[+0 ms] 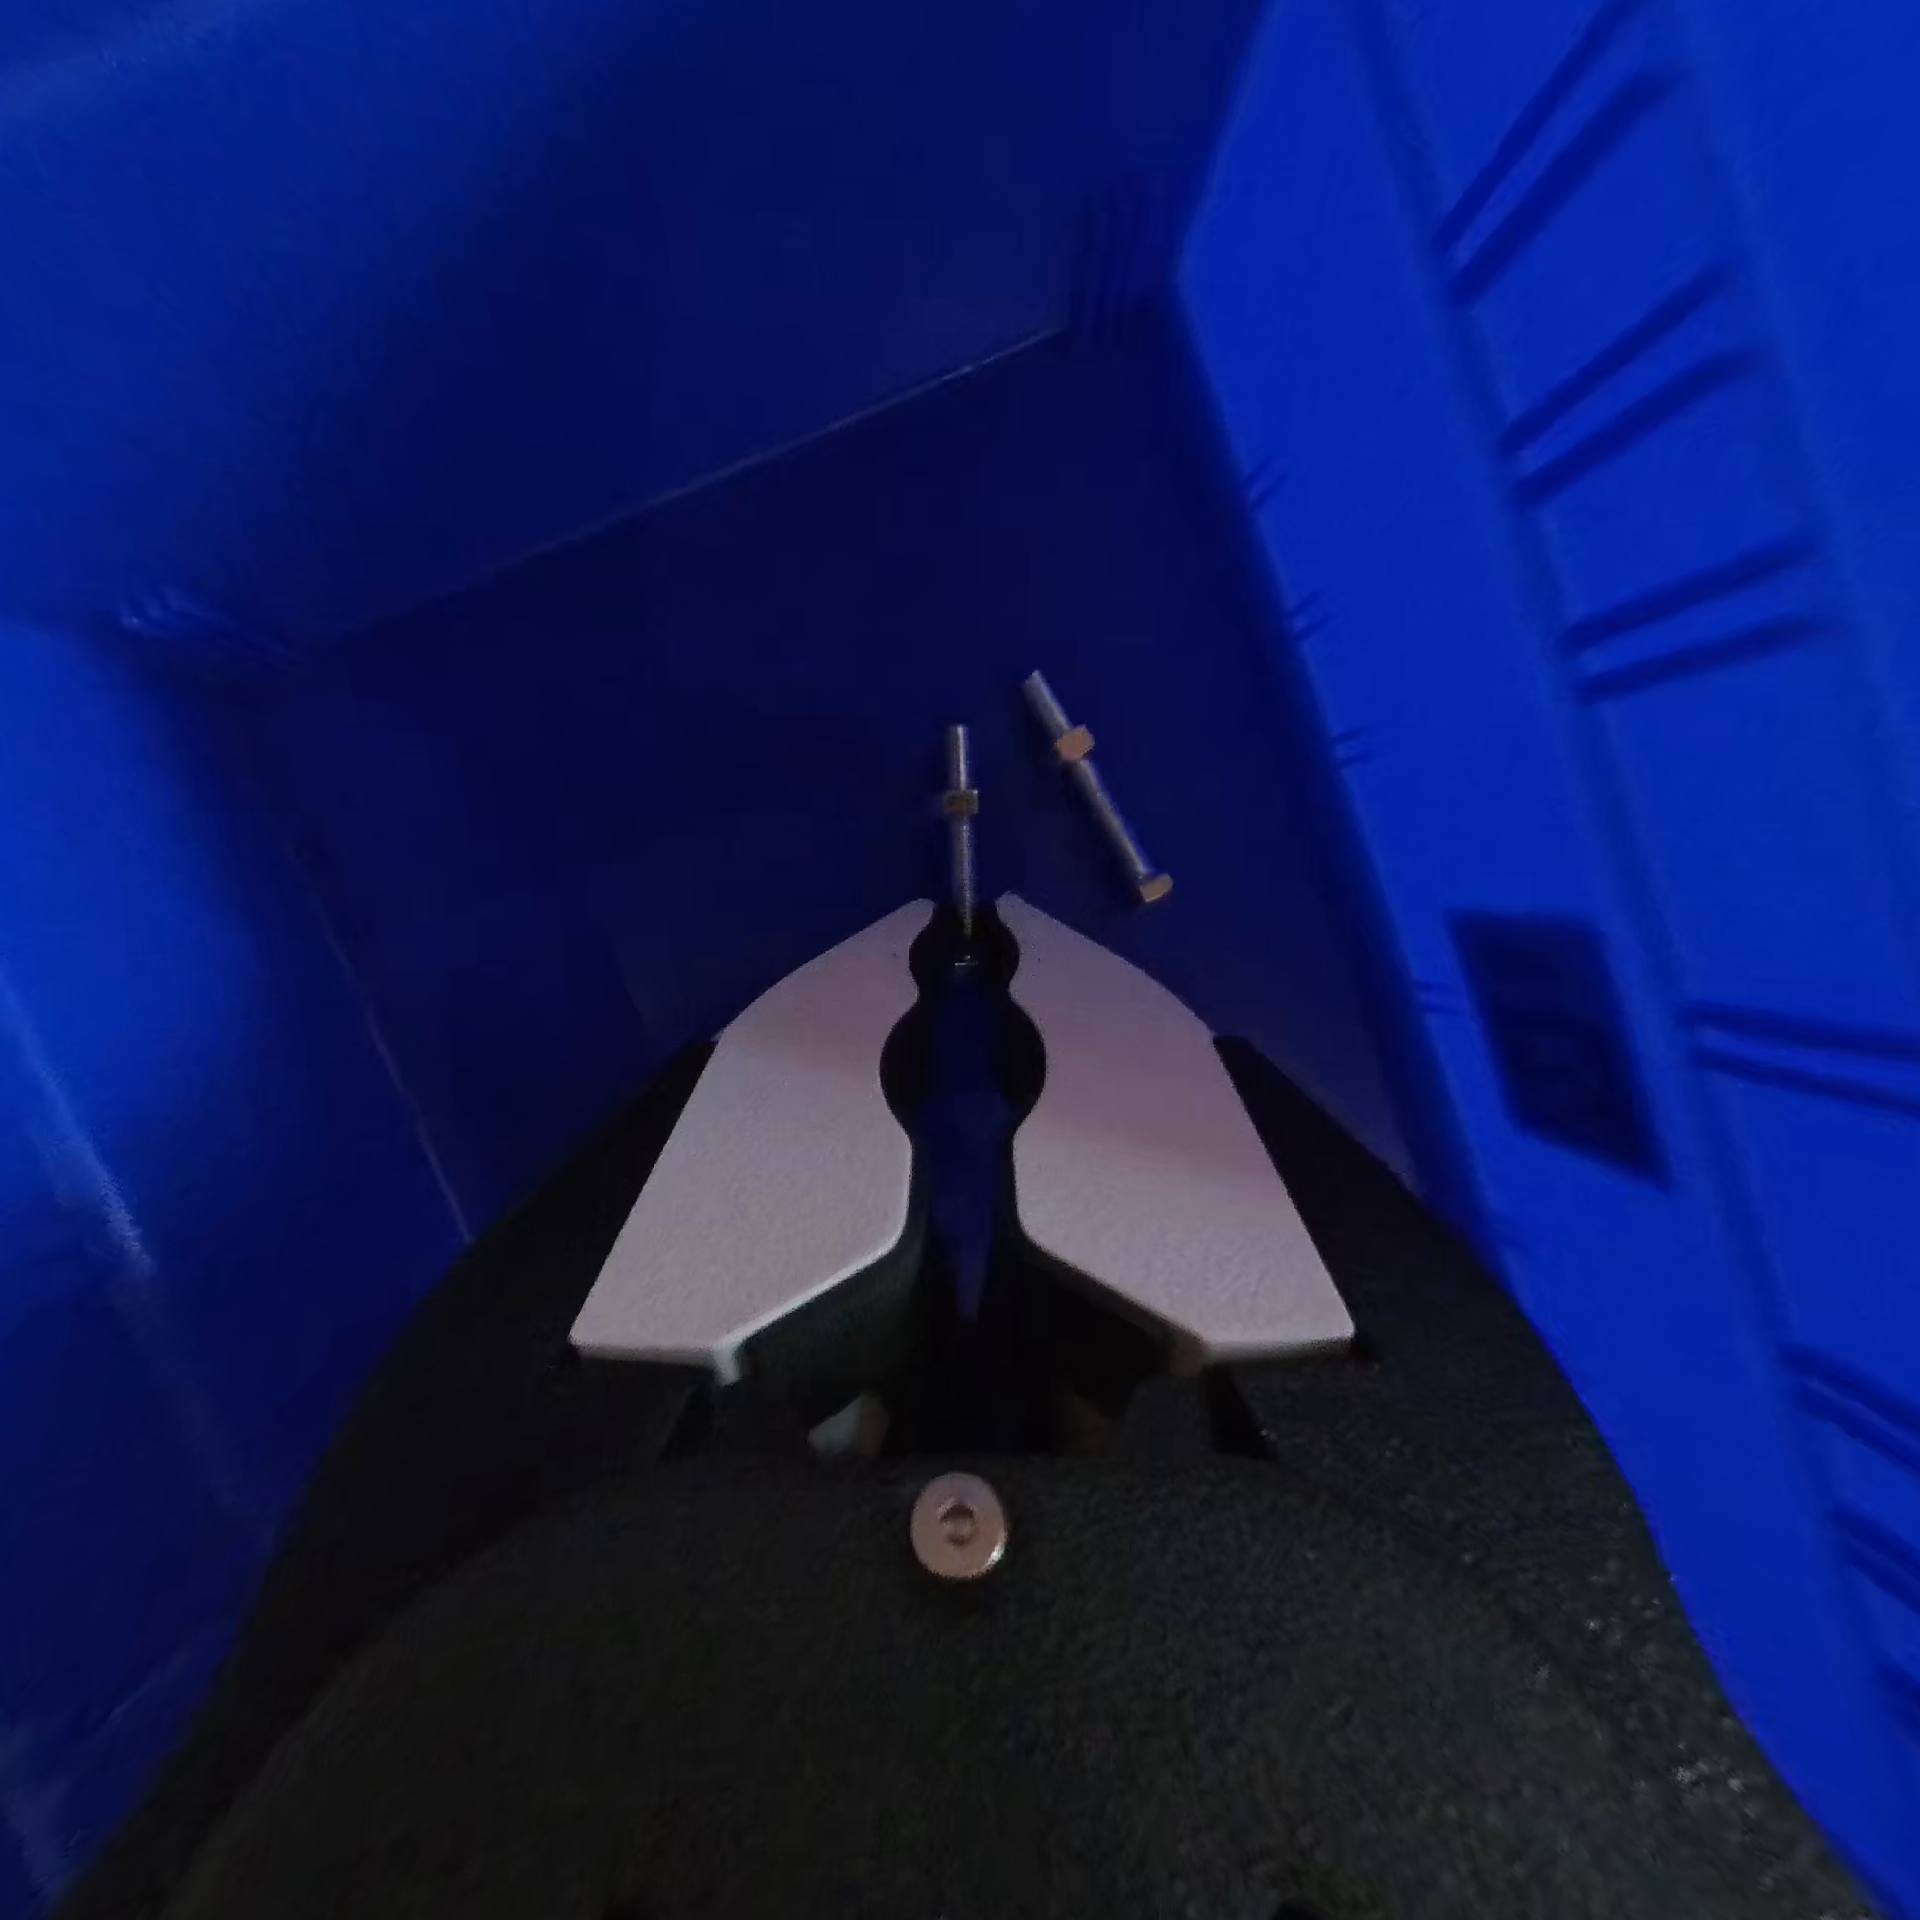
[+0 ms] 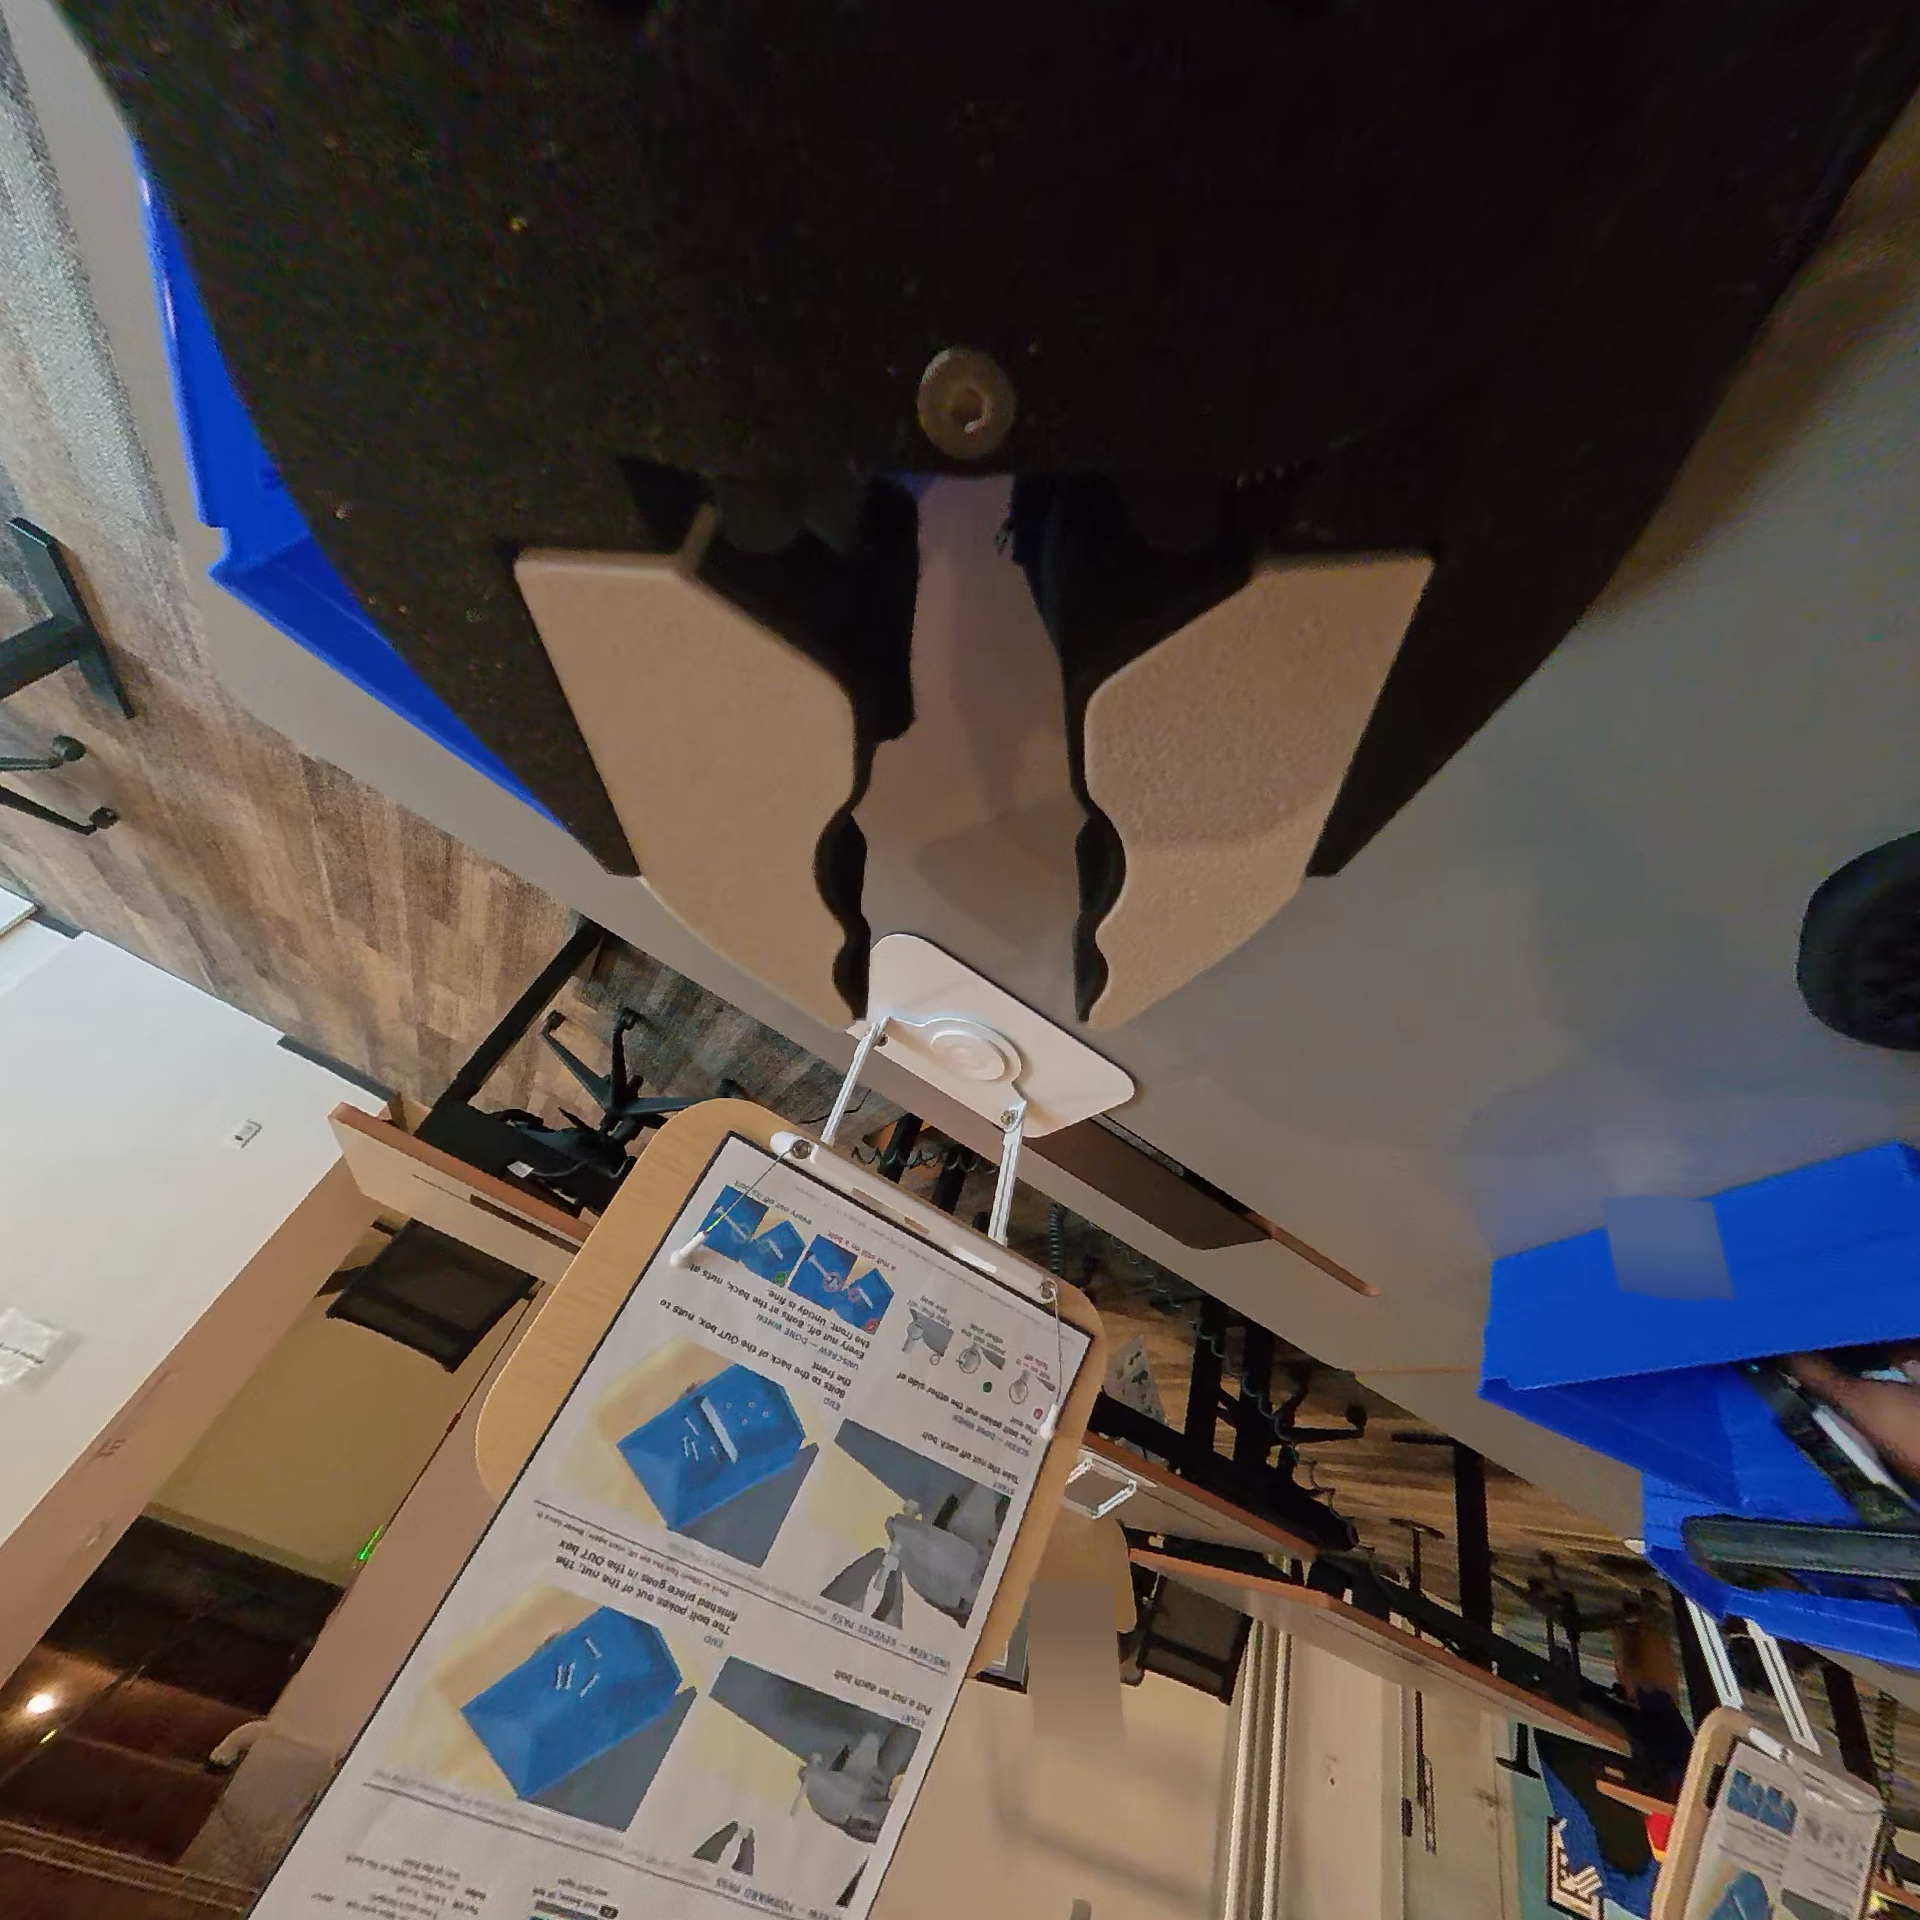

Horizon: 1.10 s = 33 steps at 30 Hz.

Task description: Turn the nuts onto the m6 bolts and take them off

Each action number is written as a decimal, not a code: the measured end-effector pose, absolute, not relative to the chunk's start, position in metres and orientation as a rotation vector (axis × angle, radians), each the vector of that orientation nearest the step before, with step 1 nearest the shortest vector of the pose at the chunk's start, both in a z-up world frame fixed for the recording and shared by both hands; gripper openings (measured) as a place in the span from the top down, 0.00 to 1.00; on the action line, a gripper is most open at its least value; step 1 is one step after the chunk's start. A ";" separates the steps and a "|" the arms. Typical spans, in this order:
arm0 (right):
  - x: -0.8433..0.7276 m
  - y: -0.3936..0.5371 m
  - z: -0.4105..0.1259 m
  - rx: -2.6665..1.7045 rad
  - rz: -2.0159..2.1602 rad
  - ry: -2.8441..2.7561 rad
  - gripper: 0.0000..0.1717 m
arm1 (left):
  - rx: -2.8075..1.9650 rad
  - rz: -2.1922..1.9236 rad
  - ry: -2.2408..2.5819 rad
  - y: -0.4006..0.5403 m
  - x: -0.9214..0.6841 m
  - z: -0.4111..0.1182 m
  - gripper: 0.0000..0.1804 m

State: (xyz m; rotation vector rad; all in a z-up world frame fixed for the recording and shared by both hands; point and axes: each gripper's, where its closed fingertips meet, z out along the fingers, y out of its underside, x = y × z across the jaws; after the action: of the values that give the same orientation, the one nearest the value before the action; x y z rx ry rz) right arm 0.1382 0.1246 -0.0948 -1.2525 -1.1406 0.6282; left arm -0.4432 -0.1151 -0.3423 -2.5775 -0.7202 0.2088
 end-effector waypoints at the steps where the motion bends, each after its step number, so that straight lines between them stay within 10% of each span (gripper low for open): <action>1: 0.138 0.124 -0.095 -1.253 0.627 -1.142 0.78 | -2.559 0.223 -0.722 -0.116 -0.445 -0.341 0.97; 17: 0.069 0.078 -0.107 -1.187 0.860 -1.323 0.82 | -1.561 0.015 0.051 -0.038 -0.255 -0.135 0.97; 33: -0.023 -0.010 -0.107 -1.032 1.358 -1.463 0.88 | -1.318 -0.565 0.420 -0.016 -0.031 -0.132 0.97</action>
State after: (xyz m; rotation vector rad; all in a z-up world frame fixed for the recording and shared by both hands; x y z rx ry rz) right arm -0.0225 -0.0098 -0.1072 -1.0320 -1.4634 1.3582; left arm -0.0305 -0.0162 -0.1325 -1.3177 0.4198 -0.5647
